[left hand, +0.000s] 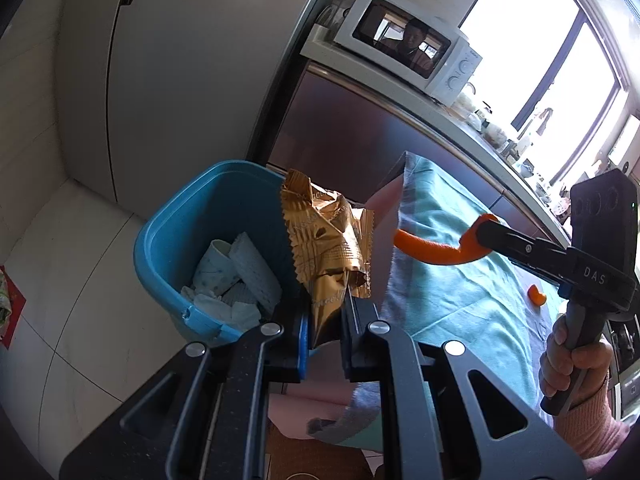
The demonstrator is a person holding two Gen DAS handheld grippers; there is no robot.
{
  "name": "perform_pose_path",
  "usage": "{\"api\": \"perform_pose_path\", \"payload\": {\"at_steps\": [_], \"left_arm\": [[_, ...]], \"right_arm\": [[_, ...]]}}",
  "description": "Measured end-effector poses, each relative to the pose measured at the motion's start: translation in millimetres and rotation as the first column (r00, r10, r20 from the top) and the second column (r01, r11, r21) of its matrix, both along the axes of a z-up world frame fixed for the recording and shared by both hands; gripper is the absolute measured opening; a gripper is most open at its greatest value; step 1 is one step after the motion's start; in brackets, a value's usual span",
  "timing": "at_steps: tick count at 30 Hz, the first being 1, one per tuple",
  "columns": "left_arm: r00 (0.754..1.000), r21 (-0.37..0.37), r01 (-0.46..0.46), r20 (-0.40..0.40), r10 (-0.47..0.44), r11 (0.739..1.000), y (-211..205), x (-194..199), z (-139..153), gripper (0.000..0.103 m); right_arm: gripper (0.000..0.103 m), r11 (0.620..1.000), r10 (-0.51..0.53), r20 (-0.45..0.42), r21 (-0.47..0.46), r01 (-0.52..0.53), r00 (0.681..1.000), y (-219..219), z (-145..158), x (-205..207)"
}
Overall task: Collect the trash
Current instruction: 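Carry the gold wrapper and orange peel over the blue bin, then open both tools to drop the wrapper and peel into the bin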
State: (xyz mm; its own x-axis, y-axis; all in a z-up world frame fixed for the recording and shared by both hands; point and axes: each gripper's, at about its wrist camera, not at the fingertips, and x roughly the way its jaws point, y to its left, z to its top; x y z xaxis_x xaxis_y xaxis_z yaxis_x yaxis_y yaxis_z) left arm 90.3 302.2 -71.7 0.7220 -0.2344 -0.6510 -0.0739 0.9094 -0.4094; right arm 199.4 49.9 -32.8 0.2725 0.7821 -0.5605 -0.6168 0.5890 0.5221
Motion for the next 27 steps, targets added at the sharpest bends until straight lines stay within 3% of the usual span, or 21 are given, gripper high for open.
{"api": "perform_pose_path", "payload": {"at_steps": [22, 27], "left_arm": [[0.991, -0.007, -0.016, -0.134, 0.015, 1.0, 2, 39, -58, 0.017], [0.986, -0.021, -0.009, -0.166, 0.005, 1.0, 0, 48, -71, 0.018]], "right_arm": [[0.011, 0.989, 0.001, -0.1, -0.149, -0.016, 0.995, 71, -52, 49], [0.016, 0.984, -0.01, -0.122, -0.176, -0.012, 0.992, 76, -56, 55]]}}
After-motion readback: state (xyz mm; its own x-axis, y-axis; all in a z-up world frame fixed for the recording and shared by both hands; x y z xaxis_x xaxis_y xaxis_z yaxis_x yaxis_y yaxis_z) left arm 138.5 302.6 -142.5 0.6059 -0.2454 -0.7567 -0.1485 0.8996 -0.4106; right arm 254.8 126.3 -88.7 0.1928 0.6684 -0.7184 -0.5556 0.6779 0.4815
